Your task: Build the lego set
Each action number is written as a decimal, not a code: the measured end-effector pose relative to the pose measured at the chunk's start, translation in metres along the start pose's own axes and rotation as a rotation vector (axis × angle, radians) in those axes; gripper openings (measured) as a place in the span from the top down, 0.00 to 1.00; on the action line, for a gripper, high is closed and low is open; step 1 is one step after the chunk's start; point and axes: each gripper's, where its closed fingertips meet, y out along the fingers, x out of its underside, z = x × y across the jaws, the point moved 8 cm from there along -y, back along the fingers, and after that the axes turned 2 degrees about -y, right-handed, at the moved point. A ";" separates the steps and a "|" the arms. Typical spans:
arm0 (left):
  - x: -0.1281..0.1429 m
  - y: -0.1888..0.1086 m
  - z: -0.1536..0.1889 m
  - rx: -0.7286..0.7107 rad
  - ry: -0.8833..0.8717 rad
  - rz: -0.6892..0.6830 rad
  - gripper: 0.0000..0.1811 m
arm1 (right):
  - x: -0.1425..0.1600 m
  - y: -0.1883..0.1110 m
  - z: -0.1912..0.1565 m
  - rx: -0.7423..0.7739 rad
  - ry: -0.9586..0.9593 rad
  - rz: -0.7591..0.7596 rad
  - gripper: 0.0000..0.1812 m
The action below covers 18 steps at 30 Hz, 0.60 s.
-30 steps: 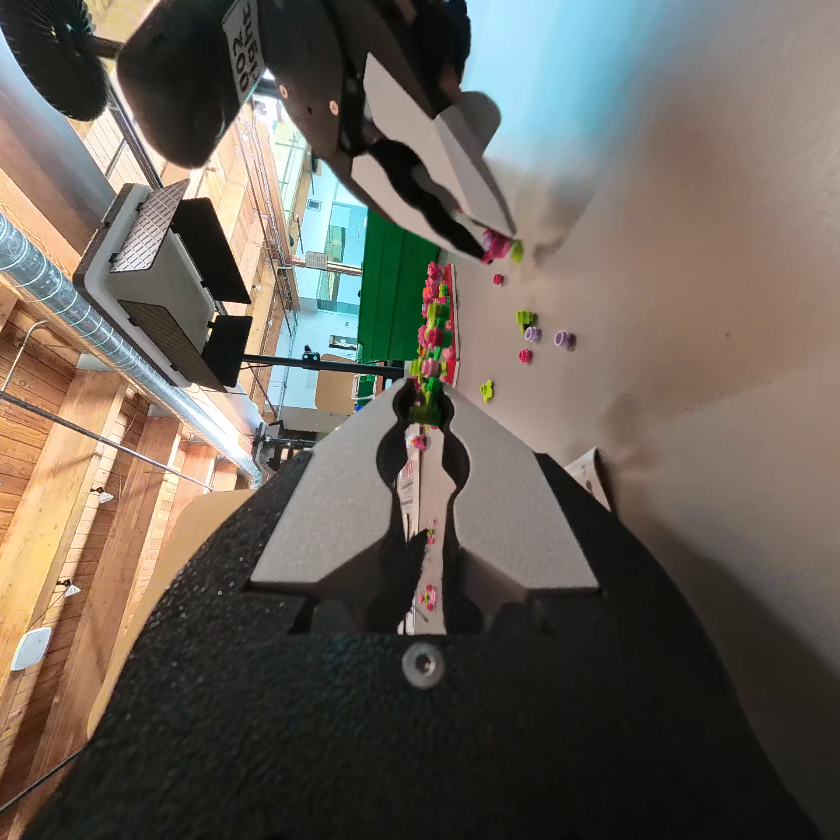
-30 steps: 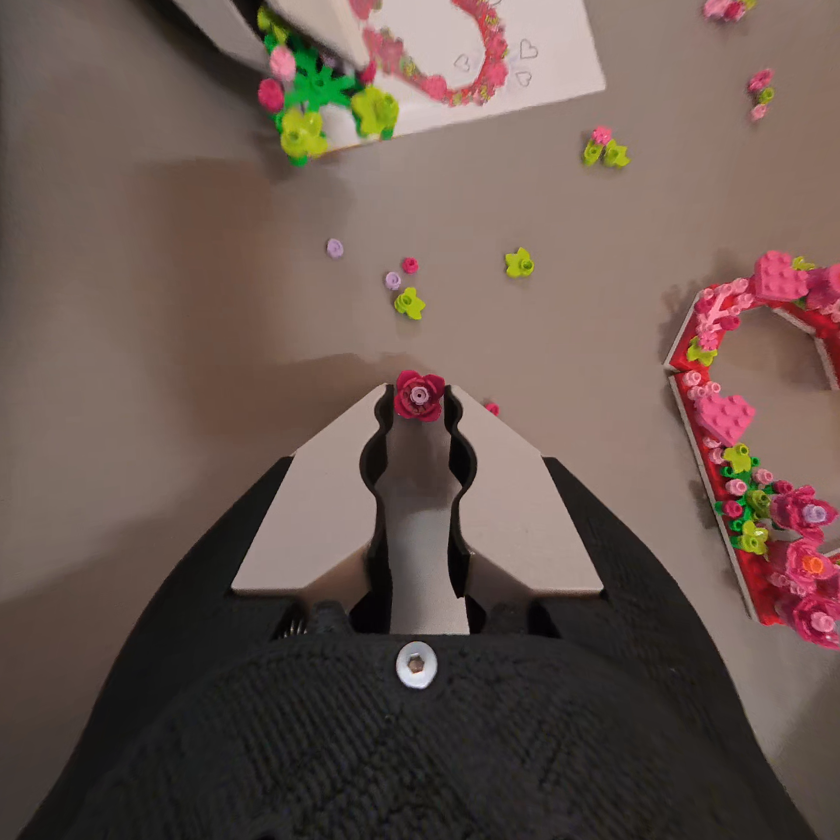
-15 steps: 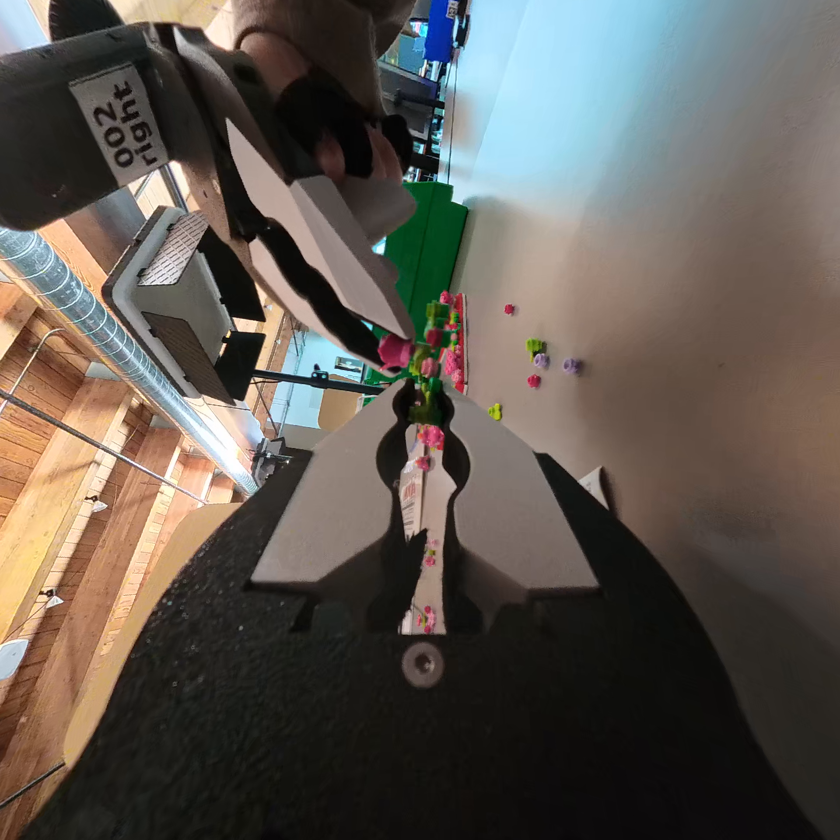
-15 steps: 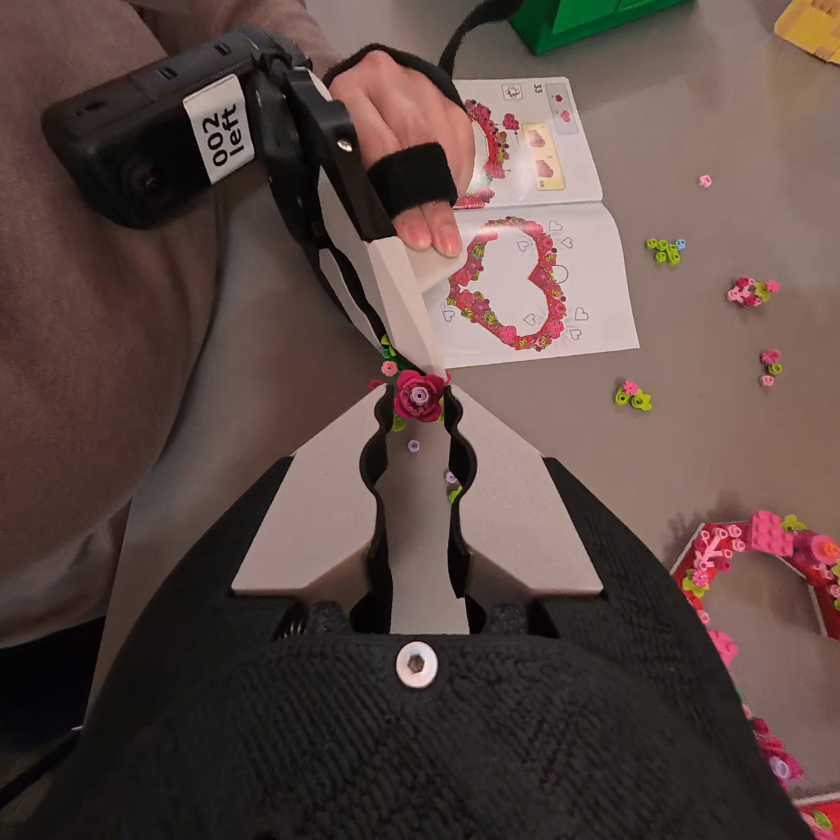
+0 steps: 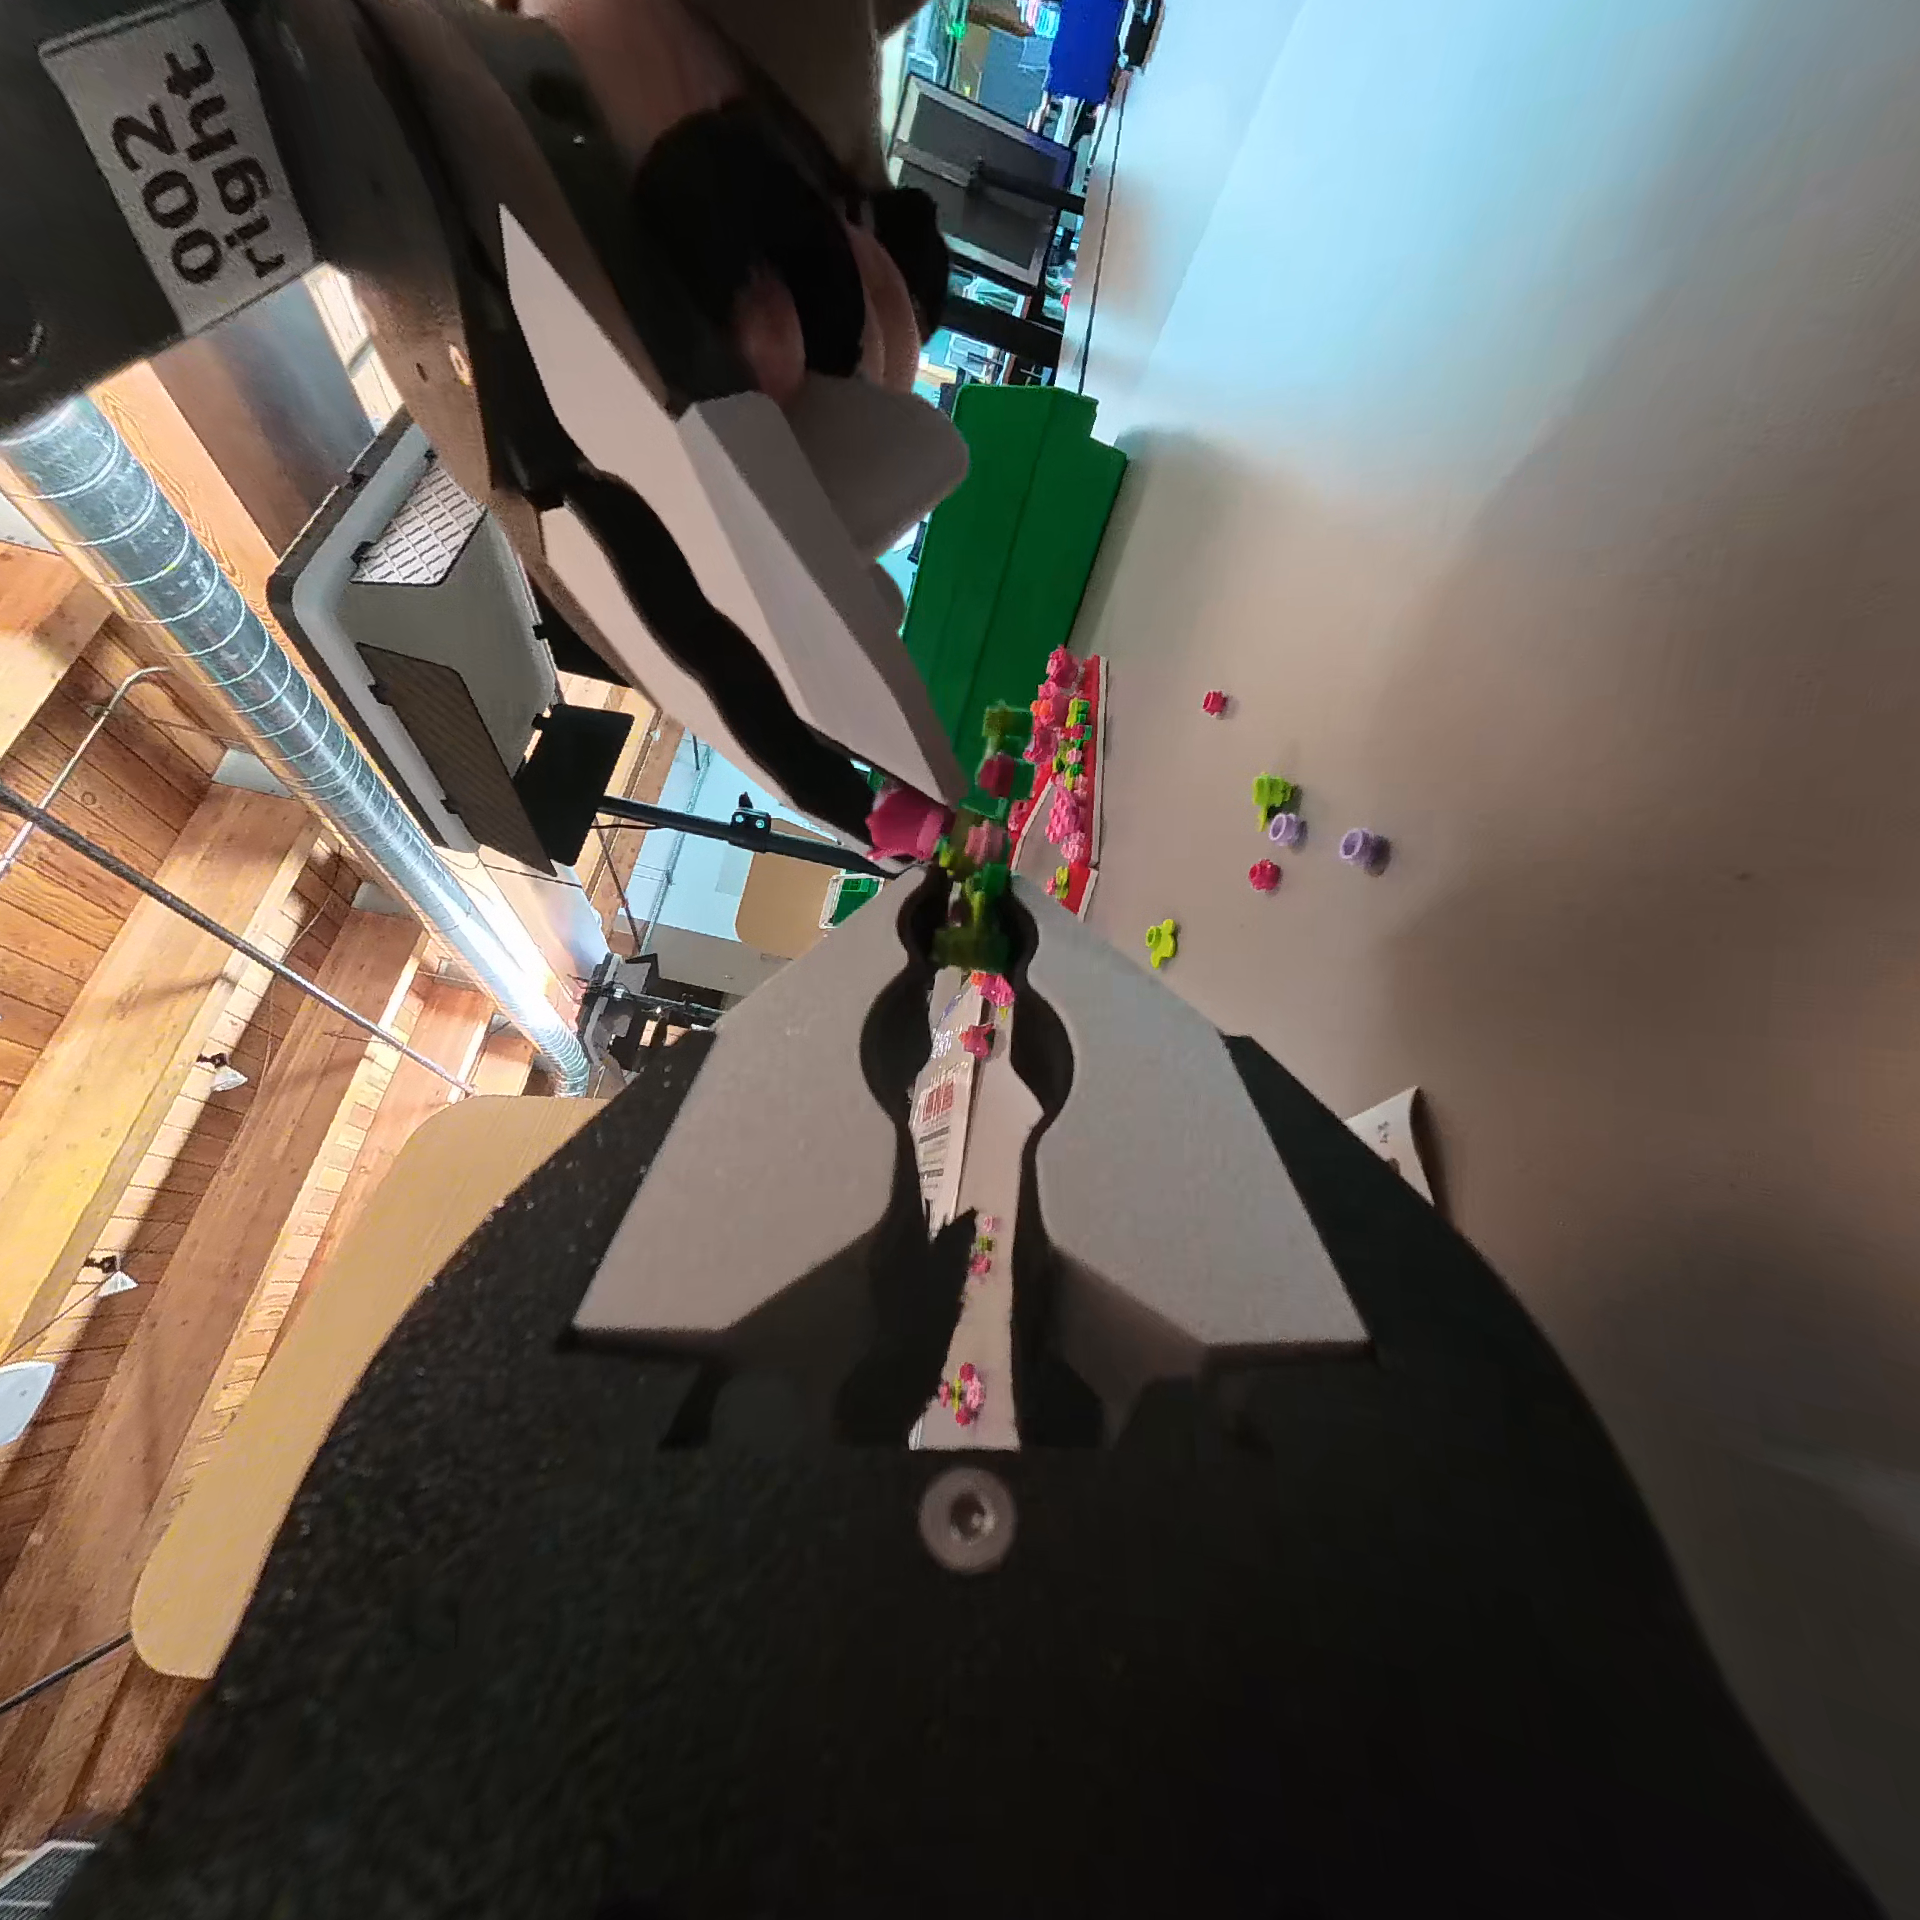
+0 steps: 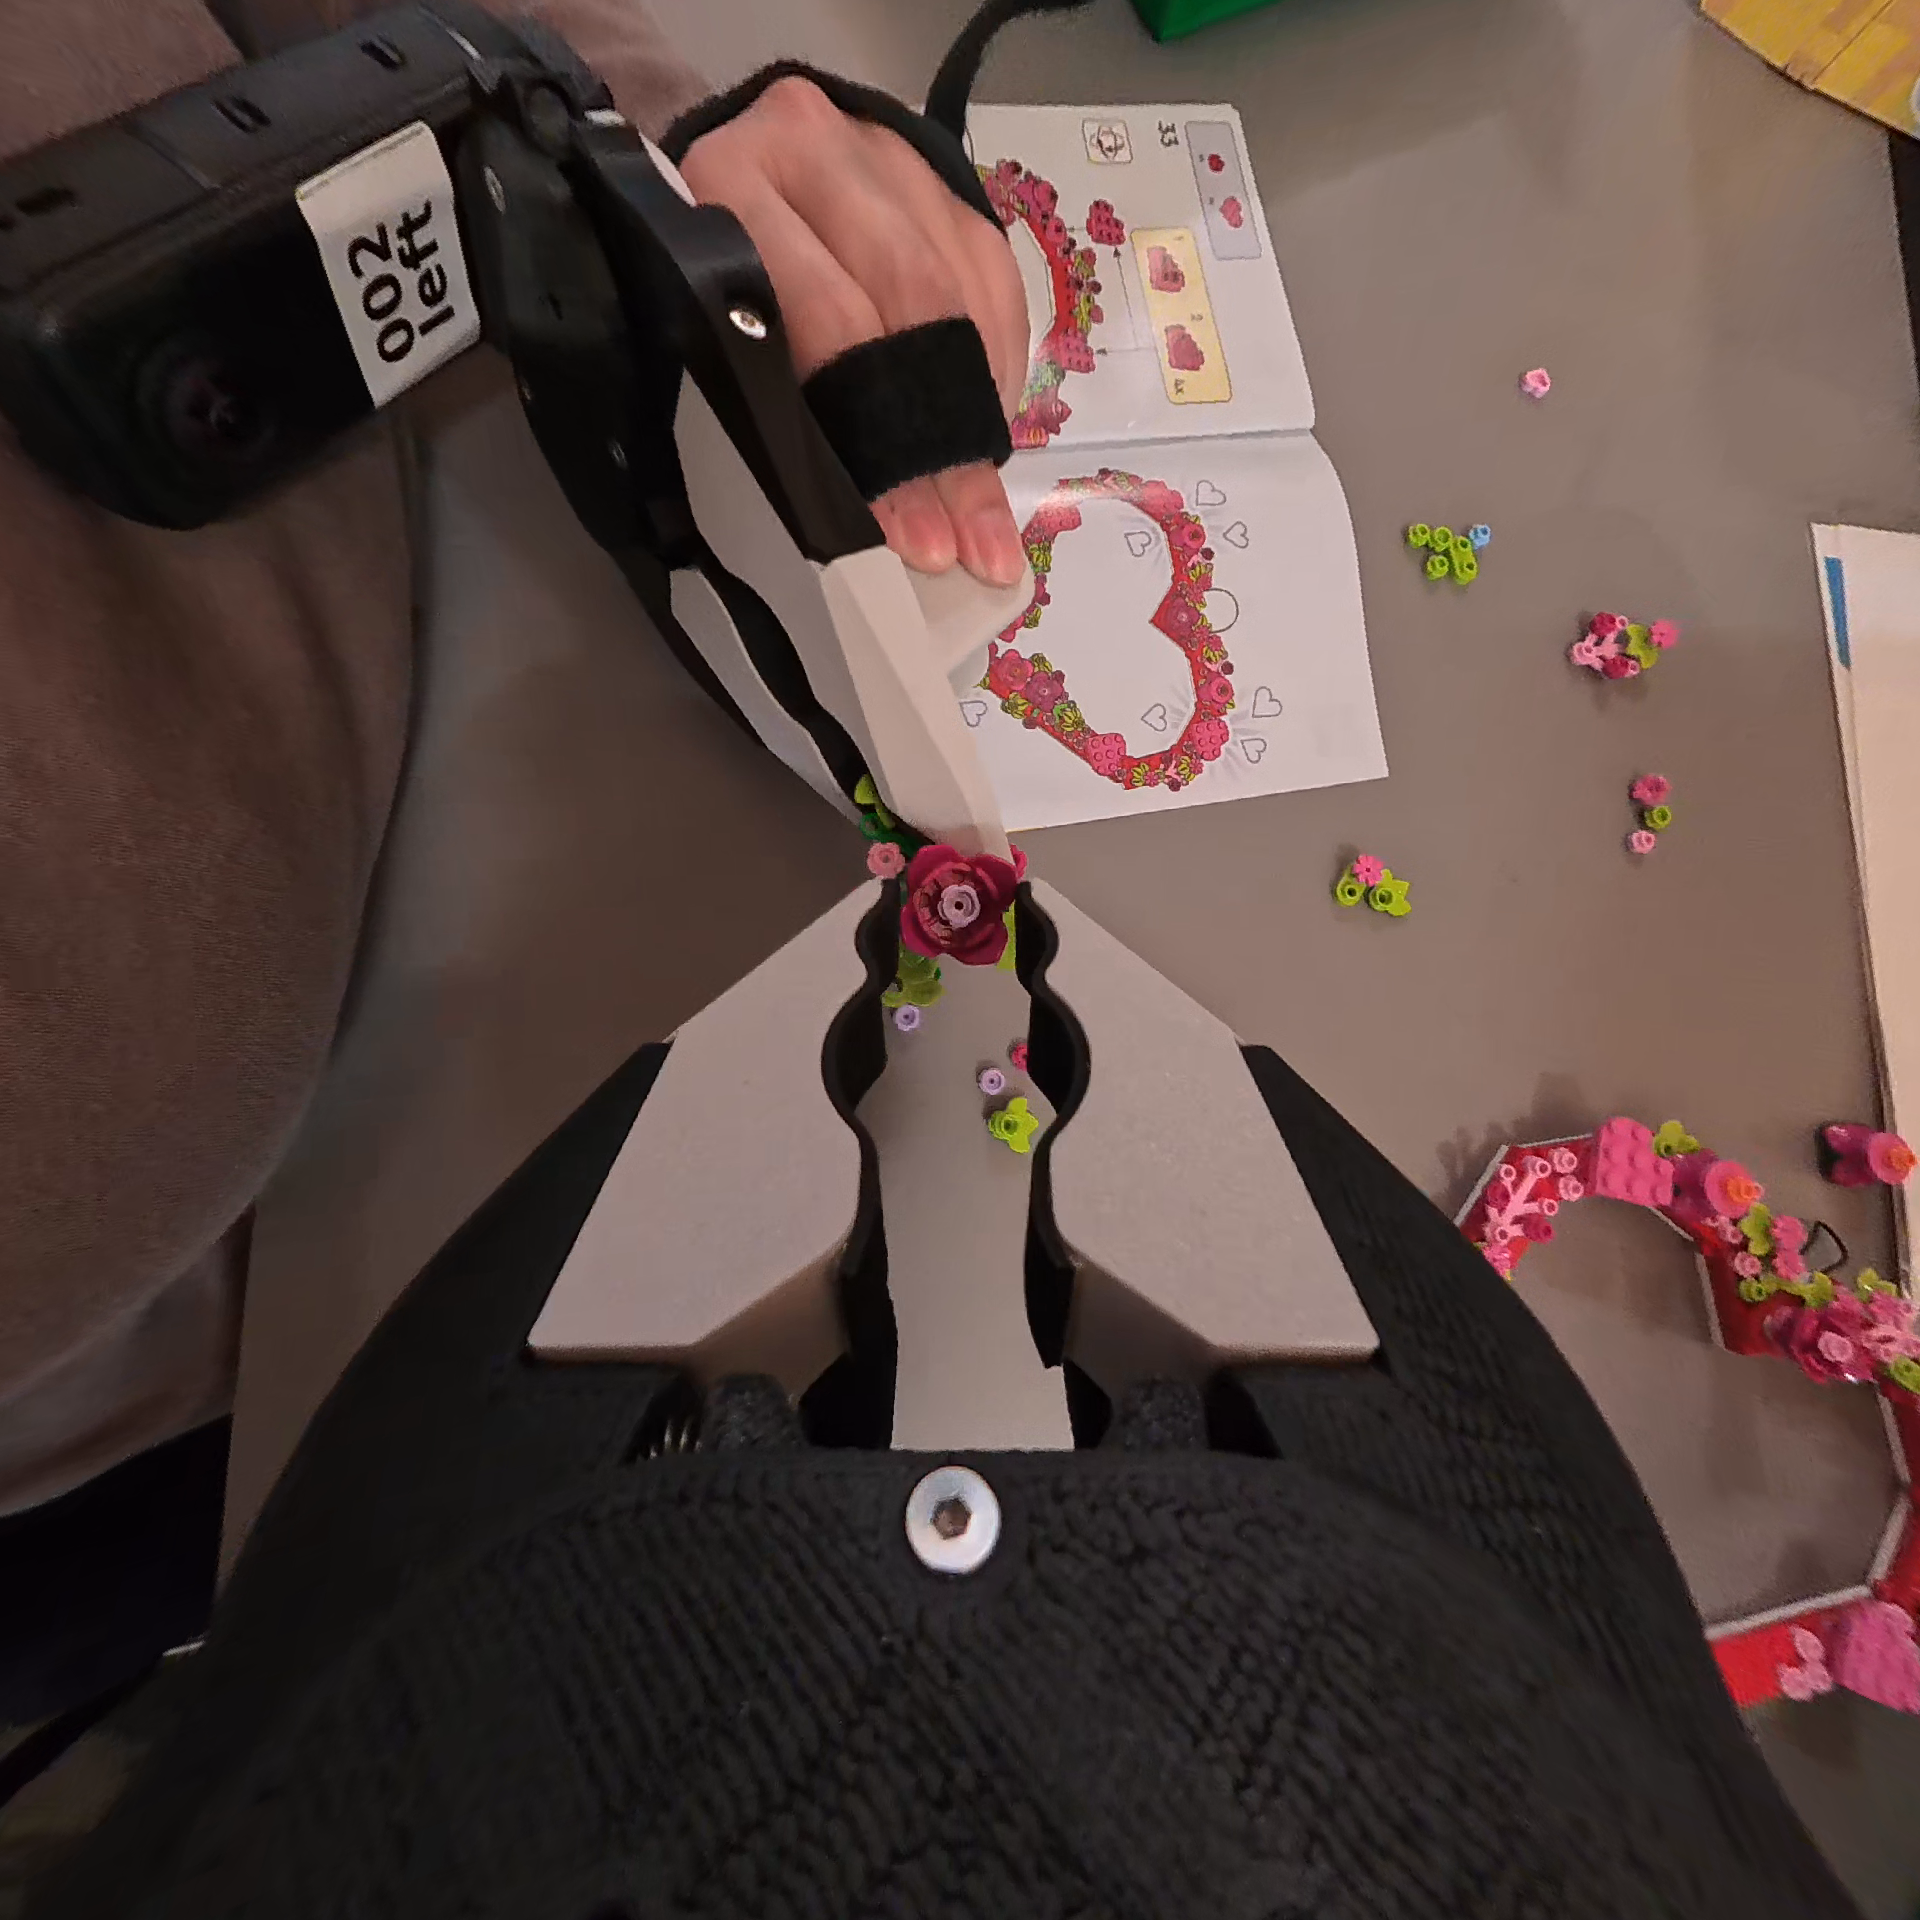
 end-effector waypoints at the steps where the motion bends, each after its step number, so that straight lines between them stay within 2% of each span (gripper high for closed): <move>1: 0.000 0.000 0.000 -0.003 -0.002 0.001 0.97 | 0.000 0.000 0.000 0.010 -0.006 -0.006 0.89; 18: 0.000 -0.001 -0.003 -0.022 -0.006 0.002 0.97 | -0.003 -0.002 -0.001 0.058 -0.032 0.009 0.89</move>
